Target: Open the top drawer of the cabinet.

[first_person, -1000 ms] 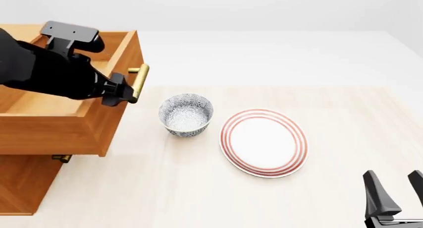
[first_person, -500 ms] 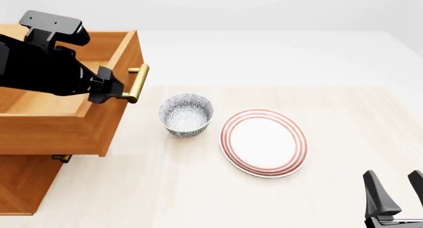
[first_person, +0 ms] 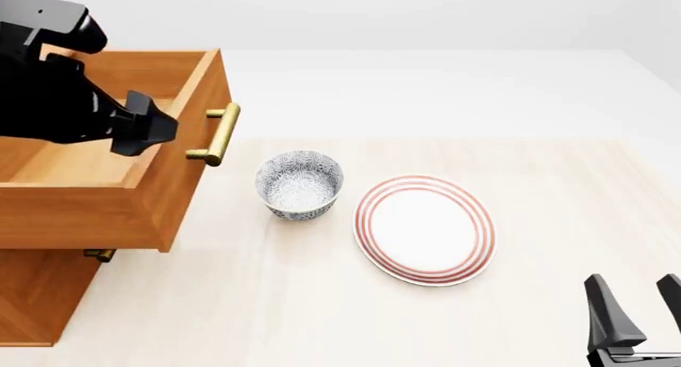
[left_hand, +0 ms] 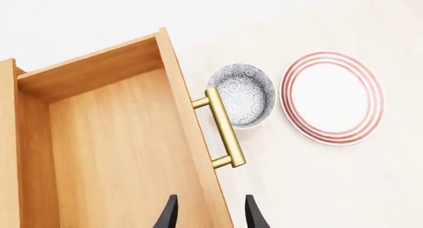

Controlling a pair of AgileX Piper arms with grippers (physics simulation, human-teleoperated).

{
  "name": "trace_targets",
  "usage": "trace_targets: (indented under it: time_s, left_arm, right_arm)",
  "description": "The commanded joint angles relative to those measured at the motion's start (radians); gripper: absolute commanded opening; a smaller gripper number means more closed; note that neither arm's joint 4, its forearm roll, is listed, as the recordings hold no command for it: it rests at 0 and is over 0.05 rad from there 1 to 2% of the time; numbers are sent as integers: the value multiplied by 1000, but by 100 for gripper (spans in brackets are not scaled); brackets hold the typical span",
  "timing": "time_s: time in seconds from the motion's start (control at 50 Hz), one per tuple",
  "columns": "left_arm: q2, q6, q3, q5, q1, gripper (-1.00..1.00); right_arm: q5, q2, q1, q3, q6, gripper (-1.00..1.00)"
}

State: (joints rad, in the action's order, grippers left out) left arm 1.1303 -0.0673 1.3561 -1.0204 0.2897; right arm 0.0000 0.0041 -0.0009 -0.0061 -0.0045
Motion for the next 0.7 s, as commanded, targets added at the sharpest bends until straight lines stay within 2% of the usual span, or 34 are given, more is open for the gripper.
trace_targets:
  time_s: [0.02, 0.7]
  left_arm:
    - [-30, -7, 21, -9, -8, 100]
    - [-112, 3, 74, -10, -37, 100]
  right_arm:
    - [0, 0, 0, 0, 0, 100]
    - [0, 0, 0, 0, 0, 100]
